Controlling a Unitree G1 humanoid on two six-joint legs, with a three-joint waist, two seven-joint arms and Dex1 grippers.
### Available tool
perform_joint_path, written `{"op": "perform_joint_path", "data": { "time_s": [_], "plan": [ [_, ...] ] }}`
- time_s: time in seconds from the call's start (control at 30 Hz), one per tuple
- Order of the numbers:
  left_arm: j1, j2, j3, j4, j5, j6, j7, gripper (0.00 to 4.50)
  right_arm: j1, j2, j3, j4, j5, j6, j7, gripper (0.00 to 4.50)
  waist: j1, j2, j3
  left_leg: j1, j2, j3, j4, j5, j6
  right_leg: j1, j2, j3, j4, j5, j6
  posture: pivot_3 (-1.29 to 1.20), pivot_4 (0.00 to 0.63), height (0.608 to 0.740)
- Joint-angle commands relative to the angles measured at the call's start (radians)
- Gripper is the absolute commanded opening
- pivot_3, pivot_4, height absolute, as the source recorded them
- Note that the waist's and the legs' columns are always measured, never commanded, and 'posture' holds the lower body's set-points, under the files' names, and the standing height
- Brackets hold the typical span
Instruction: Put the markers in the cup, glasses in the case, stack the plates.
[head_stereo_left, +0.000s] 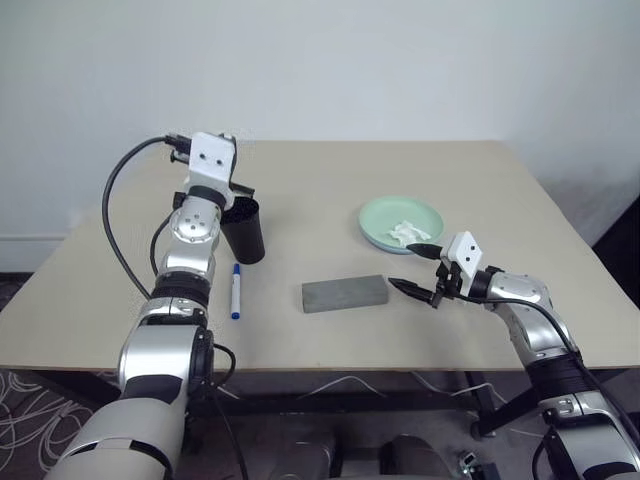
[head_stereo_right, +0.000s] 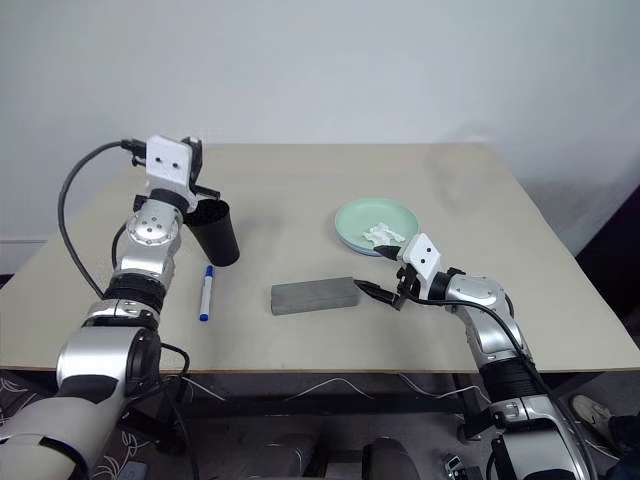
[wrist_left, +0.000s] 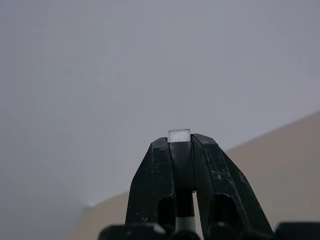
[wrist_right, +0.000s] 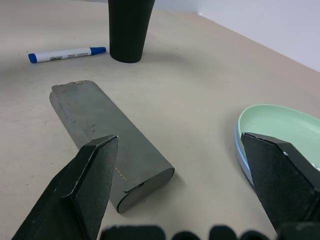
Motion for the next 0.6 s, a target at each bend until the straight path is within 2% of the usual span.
{"op": "perform_joint_path", "data": {
  "time_s": [0.03,0.17,0.23,0.33,0.37,0.6],
  "plan": [
    [-0.057,-0.01,-0.01,0.039,0.015,-0.065,0.009,0.12,-0.008,-0.011,-0.028,-0.044,0.012,-0.006,-0.009,4.26,-0.001,0.0,0.0,0.0,0.0,0.0,0.0,0.0,0.0,0.0,0.0,0.0,0.0,0.0,0.0,0.0,0.0,0.736],
    [-0.066,-0.022,-0.01,0.086,0.013,-0.084,0.006,0.12,-0.003,-0.013,-0.029,-0.052,0.013,-0.001,-0.01,4.26,-0.002,0.0,0.0,0.0,0.0,0.0,0.0,0.0,0.0,0.0,0.0,-0.002,0.0,0.0,0.0,0.0,0.0,0.736],
    [-0.071,-0.029,0.001,0.097,-0.004,-0.092,-0.004,0.87,-0.003,-0.013,-0.029,-0.054,0.012,0.002,-0.011,4.26,-0.002,0.0,0.0,0.0,0.0,0.0,0.0,0.0,0.0,0.0,0.0,-0.003,0.0,0.0,0.0,0.0,0.0,0.736],
    [-0.077,-0.03,-0.002,0.104,0.001,-0.092,0.003,1.72,-0.004,-0.014,-0.028,-0.055,0.011,0.005,-0.012,4.26,-0.002,0.0,0.0,0.0,0.0,0.0,0.0,0.0,0.0,0.0,0.0,-0.004,0.0,0.0,0.0,0.0,0.0,0.736],
    [-0.08,-0.032,-0.002,0.103,-0.002,-0.092,-0.007,2.18,-0.005,-0.014,-0.028,-0.056,0.011,0.006,-0.012,4.26,-0.002,0.0,0.0,0.0,0.0,0.0,0.0,0.0,0.0,0.0,0.0,-0.004,0.0,0.0,0.0,0.0,0.0,0.736],
    [-0.074,-0.048,0.012,0.058,-0.036,-0.08,-0.066,2.28,-0.01,-0.014,-0.024,-0.053,0.01,0.009,-0.01,4.26,-0.002,0.0,0.0,0.0,0.0,0.0,0.0,0.0,0.0,0.0,0.0,-0.004,0.0,0.0,0.0,0.0,0.0,0.736]
  ]
}}
